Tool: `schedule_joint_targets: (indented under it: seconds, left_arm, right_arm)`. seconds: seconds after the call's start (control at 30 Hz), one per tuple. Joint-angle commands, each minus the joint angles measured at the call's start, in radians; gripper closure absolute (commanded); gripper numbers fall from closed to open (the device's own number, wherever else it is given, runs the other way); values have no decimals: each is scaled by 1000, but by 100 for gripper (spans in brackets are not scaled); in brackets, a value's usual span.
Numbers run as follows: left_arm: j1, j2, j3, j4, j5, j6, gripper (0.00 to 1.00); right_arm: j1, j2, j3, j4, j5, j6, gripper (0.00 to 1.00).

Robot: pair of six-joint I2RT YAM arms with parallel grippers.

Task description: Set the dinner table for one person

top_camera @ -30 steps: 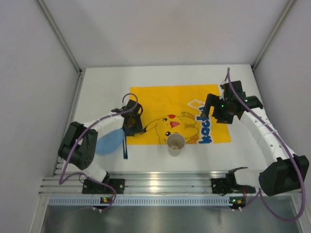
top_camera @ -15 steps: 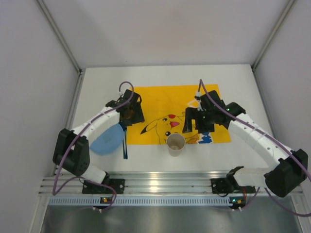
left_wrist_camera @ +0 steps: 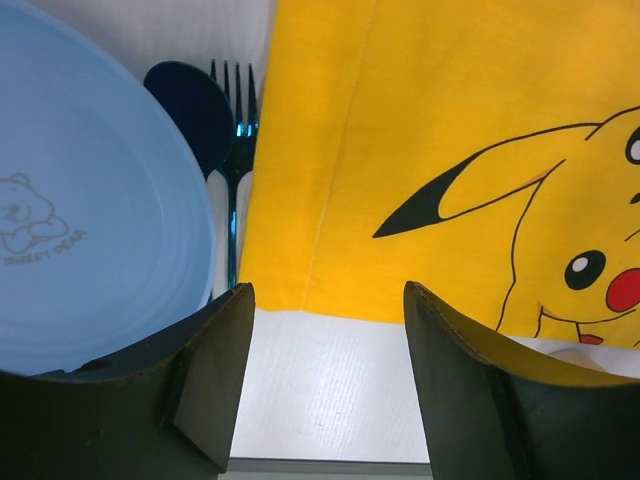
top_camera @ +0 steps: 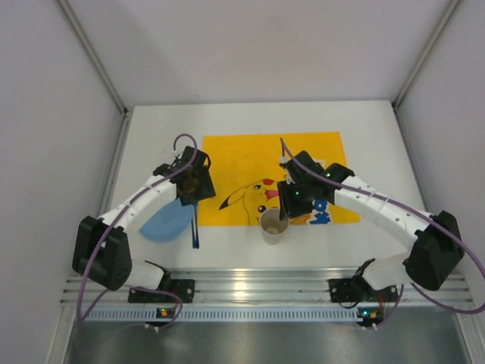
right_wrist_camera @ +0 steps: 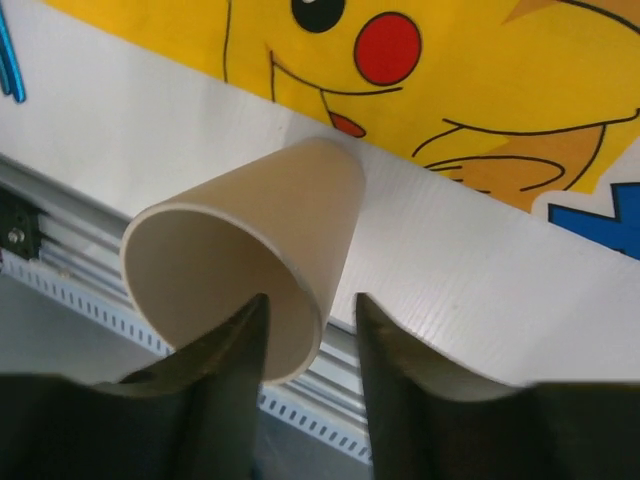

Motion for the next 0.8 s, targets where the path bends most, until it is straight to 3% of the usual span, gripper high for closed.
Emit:
schedule_joint_targets:
  seconds: [0.0,0.07,0.1,0.2,0.3,0.57,0.7,0.77]
  left_arm:
    - [29,-54,-19,-13,-3,-6,33]
    - [35,-59,-26,-15,-3,0,34]
    - [41,-62,-27,-15,-1,0,34]
    - [46,-63,-26,-13,-4,10,34]
    - [50,-62,-18,-21,-13,17,34]
    - [54,-83,-2,-35,-13,14,34]
    - [70,-94,1,-38,-22,20,32]
    - [86,-100,4,-38,-21,26,29]
  right_arm:
    - [34,19,39,4,88,-8,65]
    - [46,39,48,-10,112,-22,75]
    - [55,45,53,-12,126,-25,86]
    - [69,73,82,-24,146,-37,100]
    - [70,93,155,-54,174,-48,100]
    - [14,275,634,-286,341,-164,100]
    - [-109,363,754,-308,410,-187,100]
    - [-236,395,794,-294,387,-163,100]
